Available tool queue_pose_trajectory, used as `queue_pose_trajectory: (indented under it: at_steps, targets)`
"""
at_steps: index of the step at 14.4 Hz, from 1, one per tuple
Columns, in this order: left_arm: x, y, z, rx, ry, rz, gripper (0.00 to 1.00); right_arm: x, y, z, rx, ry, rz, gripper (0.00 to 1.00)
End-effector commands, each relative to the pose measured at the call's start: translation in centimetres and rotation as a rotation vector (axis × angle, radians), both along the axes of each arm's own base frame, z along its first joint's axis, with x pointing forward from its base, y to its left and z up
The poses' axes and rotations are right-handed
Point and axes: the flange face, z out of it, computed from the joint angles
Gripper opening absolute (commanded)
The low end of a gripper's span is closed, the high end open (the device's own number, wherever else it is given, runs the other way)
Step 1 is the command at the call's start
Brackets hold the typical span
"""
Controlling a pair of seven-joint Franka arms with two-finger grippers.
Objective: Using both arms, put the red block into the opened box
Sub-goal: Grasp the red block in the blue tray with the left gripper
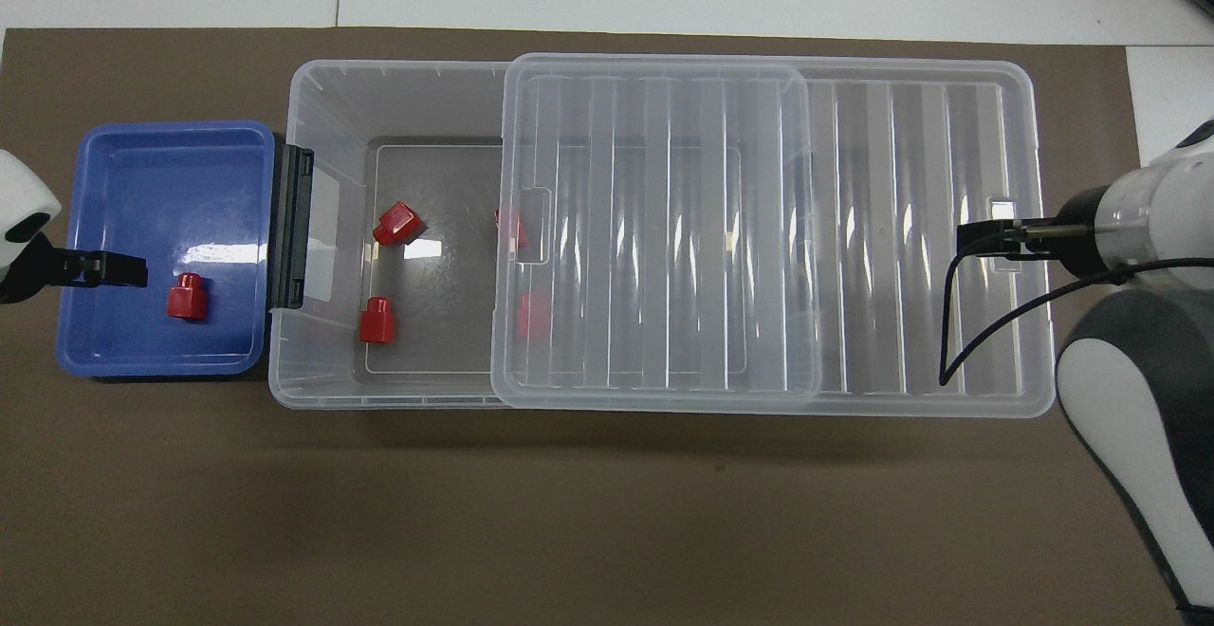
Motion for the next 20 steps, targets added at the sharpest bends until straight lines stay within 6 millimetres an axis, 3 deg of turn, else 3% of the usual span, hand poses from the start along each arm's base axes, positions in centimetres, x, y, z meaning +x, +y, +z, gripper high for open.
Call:
queue_pose_trajectory:
  at_steps: [1, 3, 5, 9, 12, 13, 17, 18, 20]
  targets:
    - [-0.2, 0.8, -3.2, -0.001, -0.029, 0.033, 1.0, 2.5, 0.3, 2.6, -0.018, 0.001, -0.048, 1.0]
    - [0.6, 0.8, -5.9, -0.011, -0.023, 0.101, 1.0, 3.2, 0.0, 5.1, -0.011, 0.019, -0.101, 1.0]
    - [0.7, 0.7, -9.0, -0.018, -0.02, 0.144, 1.0, 2.3, -0.2, 7.0, -0.018, 0.065, -0.109, 1.0]
    - [-0.7, 0.5, -12.1, -0.023, -0.019, 0.147, 1.0, 1.3, -1.3, 7.0, -0.022, 0.099, -0.118, 1.0]
    - [-1.3, 0.4, -13.2, -0.024, -0.025, 0.144, 1.0, 1.0, -2.1, 6.8, -0.021, 0.108, -0.138, 1.0]
    - [-1.3, 0.3, -13.2, -0.024, -0.025, 0.141, 0.93, 0.8, -2.1, 6.6, -0.021, 0.116, -0.14, 1.0]
    - [-1.3, 0.1, -13.3, -0.024, -0.02, 0.132, 0.25, -1.3, -1.8, 5.7, -0.028, 0.173, -0.145, 1.0]
    - [-1.3, 0.1, -13.3, -0.024, -0.02, 0.132, 0.0, -1.2, -1.7, 5.7, -0.028, 0.17, -0.143, 1.0]
    - [-1.4, 0.0, -13.3, -0.024, -0.011, 0.135, 0.0, -1.1, -1.8, 5.9, -0.028, 0.161, -0.138, 1.0]
